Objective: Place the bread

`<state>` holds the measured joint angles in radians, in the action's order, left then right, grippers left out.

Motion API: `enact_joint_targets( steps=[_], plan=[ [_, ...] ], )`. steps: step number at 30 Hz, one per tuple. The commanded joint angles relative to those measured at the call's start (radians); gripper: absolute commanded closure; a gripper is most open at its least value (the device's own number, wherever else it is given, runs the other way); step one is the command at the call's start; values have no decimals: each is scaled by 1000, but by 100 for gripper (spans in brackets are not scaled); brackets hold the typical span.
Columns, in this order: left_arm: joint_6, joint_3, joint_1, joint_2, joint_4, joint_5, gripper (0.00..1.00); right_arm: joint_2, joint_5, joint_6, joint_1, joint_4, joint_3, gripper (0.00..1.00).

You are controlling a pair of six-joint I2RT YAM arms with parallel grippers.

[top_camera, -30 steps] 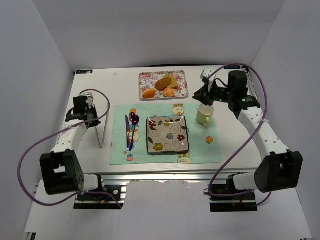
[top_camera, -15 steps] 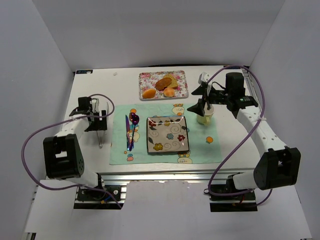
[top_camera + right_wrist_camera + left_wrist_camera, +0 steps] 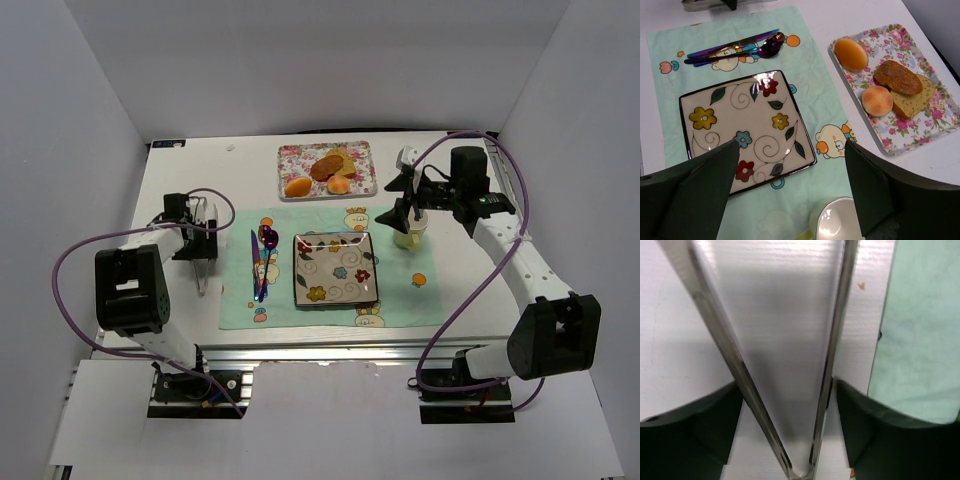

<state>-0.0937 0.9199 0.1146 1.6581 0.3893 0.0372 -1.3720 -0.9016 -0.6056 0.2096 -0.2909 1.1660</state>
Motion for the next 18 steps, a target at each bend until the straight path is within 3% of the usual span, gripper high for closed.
enact_joint_targets(
  steps=[1, 3, 4, 7, 11, 16, 18],
  plan=[
    [28, -44, -1, 25, -40, 12, 26, 8, 13, -5, -10, -17, 12, 11],
    [48, -58, 2, 29, -49, 26, 40, 11, 18, -16, -15, -27, 15, 11],
    [55, -61, 2, 28, -59, 29, 53, 13, 20, -16, -21, -33, 15, 11],
    [77, -70, 2, 0, -75, 29, 73, 16, 21, -25, -32, -44, 18, 11],
    [133, -40, -3, -81, -61, 36, 90, 24, 21, -26, -49, -47, 15, 11],
    [261, 72, -81, -224, -40, 84, 81, 31, 20, -28, -67, -48, 12, 11],
    [345, 112, -185, -259, -58, 87, 74, 36, 20, -28, -76, -48, 8, 11]
  ],
)
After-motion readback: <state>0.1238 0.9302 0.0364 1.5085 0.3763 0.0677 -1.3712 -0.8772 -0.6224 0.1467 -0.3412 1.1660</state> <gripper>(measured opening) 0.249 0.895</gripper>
